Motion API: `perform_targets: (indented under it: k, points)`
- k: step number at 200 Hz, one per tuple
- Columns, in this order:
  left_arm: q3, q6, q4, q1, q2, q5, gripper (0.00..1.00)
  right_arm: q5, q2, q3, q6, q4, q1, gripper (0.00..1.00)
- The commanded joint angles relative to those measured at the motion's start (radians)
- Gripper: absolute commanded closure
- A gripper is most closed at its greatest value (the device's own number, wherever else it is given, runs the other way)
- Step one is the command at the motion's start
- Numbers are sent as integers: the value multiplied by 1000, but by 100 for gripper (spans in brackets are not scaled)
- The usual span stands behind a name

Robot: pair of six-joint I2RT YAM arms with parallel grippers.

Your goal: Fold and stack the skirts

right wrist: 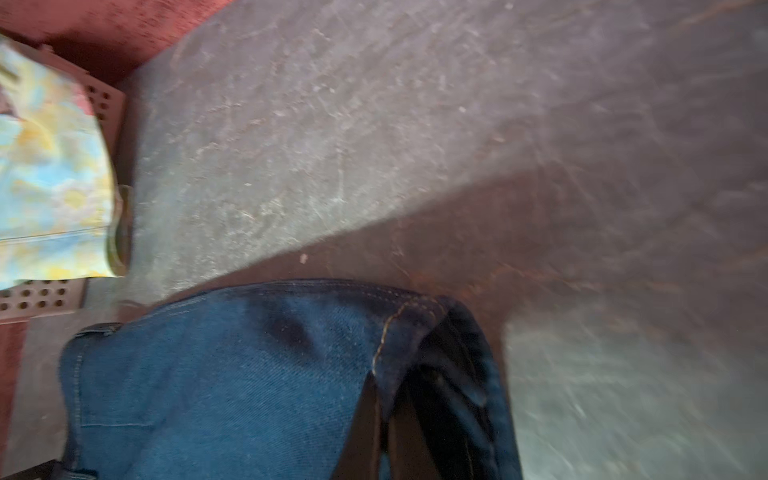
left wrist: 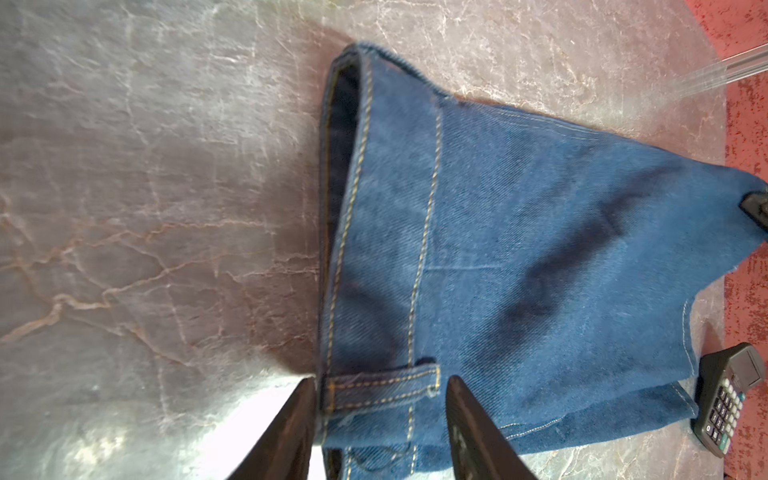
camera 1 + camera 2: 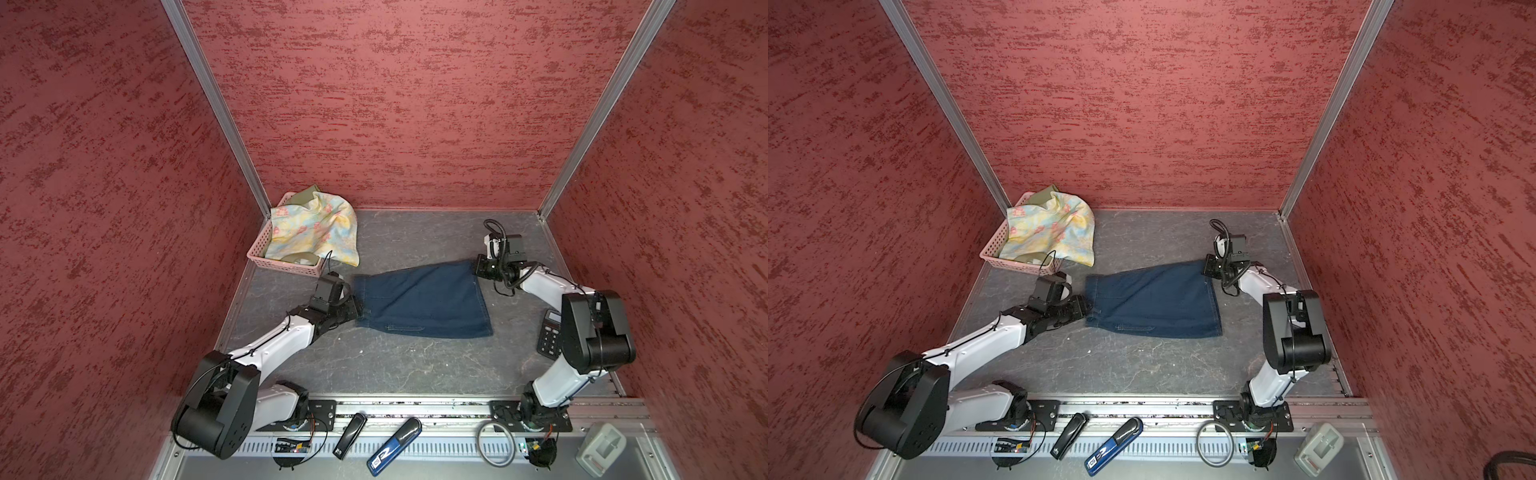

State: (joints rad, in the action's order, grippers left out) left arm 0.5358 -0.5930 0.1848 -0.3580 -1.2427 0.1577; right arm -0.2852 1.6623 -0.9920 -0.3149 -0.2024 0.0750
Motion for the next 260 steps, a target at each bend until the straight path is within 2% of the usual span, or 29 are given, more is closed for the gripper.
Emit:
perform_targets:
  k: [1,11,36,68,99,137,187,223,233,242,260]
  points:
    - [-4,18,-13,5,-21,12,49,153,0,-23,38,-119,-8,75]
    - [-4,16,-20,5,-28,19,48,161,14,-27,43,-124,-10,58]
    - [9,16,-12,5,-34,26,45,180,-28,-5,23,-118,-10,40]
    - [31,30,1,5,-6,19,43,134,-147,79,-18,-132,-10,37]
    - [72,57,21,4,-34,11,36,69,-276,220,-76,-153,-8,39]
    - [133,79,19,-35,-88,-15,32,38,-389,359,-131,-181,11,44]
    - [268,129,46,-100,-220,-63,27,-43,-445,463,-198,-119,57,55]
    - [327,148,24,-104,-340,-66,27,-122,-444,523,-253,-30,79,76]
    - [340,150,15,-102,-376,-60,27,-116,-442,530,-249,-30,87,86]
    - [355,154,16,-104,-408,-55,27,-113,-453,535,-247,-36,87,100]
    - [368,154,18,-103,-461,-51,27,-76,-509,528,-248,-81,87,100]
